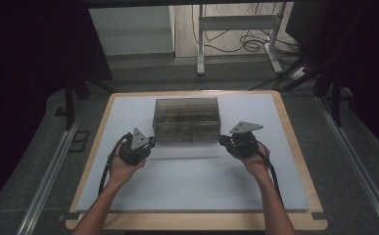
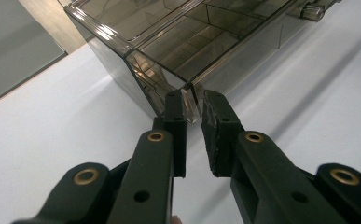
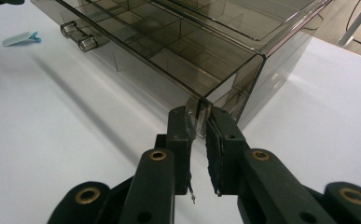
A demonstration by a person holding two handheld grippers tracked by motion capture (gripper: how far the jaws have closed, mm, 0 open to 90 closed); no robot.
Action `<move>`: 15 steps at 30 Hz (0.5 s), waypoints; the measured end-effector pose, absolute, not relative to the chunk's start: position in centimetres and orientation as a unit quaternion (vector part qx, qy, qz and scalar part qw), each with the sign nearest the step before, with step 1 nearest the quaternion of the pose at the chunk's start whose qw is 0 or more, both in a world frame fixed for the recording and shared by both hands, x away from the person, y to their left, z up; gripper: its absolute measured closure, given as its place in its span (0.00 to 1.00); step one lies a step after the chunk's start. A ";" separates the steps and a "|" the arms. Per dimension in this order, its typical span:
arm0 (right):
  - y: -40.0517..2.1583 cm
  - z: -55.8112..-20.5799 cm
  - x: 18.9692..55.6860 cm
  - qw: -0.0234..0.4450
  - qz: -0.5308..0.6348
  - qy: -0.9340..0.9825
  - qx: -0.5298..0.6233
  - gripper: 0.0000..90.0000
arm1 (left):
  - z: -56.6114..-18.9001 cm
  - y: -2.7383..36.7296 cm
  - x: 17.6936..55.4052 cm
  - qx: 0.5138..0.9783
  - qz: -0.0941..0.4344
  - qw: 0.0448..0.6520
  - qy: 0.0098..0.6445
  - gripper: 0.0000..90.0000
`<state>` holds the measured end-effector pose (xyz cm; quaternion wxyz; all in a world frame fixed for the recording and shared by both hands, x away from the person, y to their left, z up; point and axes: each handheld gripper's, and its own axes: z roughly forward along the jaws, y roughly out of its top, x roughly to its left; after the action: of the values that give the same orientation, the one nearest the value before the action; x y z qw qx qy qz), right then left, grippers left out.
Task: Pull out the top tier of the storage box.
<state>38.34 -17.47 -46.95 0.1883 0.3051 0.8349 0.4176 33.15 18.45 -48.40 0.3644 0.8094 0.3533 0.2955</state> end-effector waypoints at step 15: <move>-17.6 -47.2 37.4 0.192 0.421 0.834 0.300 0.87 | -48.6 18.5 32.3 0.811 0.294 0.367 0.349 0.90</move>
<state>37.41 -17.60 -47.19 0.1919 0.3002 0.8340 0.4212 32.32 18.52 -48.57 0.3665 0.8110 0.3486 0.2941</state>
